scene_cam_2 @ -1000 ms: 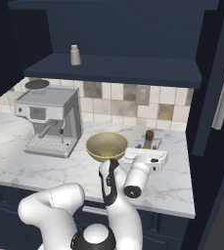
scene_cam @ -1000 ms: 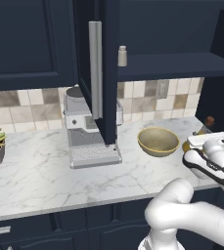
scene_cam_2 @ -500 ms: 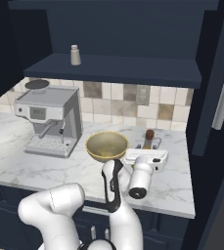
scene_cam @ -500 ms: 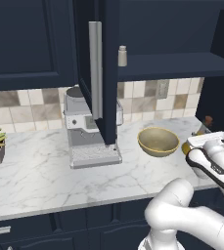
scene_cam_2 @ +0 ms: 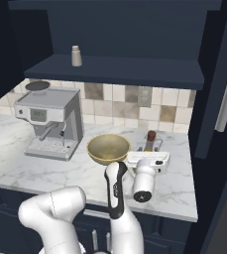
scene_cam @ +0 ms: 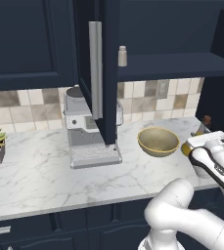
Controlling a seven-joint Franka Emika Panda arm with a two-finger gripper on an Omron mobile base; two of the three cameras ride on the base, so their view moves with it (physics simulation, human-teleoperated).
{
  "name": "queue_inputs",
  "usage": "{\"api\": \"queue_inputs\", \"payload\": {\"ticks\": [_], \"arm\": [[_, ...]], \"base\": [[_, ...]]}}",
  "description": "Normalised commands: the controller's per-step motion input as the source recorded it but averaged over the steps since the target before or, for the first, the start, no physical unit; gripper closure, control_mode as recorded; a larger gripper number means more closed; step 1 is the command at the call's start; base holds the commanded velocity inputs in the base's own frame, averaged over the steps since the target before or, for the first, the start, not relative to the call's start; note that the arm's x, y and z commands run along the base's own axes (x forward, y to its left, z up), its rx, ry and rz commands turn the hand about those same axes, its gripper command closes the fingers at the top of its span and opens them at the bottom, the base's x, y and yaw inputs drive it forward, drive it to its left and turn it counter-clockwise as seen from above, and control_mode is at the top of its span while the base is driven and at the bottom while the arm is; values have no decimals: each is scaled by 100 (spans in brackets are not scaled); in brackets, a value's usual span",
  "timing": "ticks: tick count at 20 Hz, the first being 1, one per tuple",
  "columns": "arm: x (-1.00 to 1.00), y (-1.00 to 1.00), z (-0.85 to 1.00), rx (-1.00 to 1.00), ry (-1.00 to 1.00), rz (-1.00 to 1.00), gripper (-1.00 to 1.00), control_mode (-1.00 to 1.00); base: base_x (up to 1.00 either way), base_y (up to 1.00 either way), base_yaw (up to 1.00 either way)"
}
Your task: Retrieve the bottle and the shaker from the cabinet and place them next to the mixing bowl on the counter. Then add garlic from the fridge to the mixing bowl.
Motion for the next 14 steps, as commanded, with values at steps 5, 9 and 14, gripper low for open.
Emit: {"api": "queue_inputs", "payload": {"ticks": [5,9,14], "arm": [[-3,25,-3,0,3,13,-100,-100],[-24,2,49,1,9,16,-100,-100],[-42,-10,74,6,19,8,-100,-100]], "base": [[0,0,0],[0,0,0],[0,0,0]]}}
